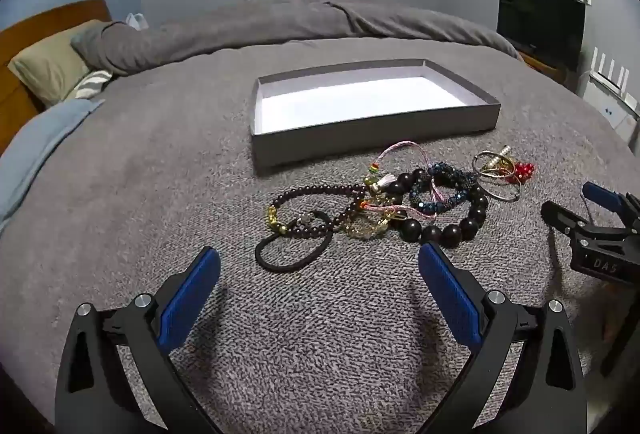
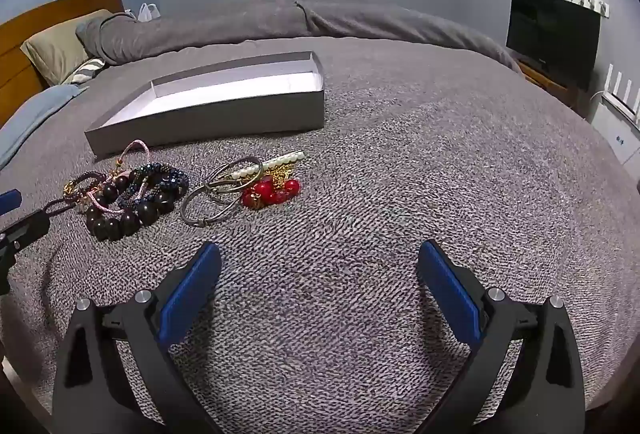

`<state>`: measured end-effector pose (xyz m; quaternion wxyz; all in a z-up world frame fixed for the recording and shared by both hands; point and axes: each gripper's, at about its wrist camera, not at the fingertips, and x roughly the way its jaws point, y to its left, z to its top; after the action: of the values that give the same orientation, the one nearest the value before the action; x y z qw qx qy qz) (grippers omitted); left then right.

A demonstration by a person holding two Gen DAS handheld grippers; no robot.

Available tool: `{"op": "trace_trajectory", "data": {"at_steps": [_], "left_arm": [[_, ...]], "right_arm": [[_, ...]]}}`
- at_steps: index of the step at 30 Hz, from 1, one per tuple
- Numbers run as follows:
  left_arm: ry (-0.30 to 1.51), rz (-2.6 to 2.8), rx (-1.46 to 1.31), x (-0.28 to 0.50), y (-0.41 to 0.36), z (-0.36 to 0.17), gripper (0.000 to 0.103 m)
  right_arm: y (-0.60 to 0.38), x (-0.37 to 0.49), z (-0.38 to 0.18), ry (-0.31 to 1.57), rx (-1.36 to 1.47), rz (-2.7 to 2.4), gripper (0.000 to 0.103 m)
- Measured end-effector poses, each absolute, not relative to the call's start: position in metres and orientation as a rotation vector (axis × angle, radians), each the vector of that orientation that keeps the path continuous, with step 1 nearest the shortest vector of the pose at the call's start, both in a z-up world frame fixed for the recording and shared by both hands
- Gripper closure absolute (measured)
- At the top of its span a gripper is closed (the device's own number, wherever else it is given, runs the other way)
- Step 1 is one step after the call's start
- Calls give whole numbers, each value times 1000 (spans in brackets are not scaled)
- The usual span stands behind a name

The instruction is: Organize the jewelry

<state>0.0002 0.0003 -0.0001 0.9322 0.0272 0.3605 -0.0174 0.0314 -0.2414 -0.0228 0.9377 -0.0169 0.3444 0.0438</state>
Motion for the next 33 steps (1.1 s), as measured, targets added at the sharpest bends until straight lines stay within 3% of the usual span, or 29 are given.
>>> {"op": "trace_trajectory", "data": {"at_steps": [33], "left_arm": [[733, -36, 83, -2, 0, -1, 5]], "right_arm": [[-240, 29, -25, 705, -45, 87, 5]]}}
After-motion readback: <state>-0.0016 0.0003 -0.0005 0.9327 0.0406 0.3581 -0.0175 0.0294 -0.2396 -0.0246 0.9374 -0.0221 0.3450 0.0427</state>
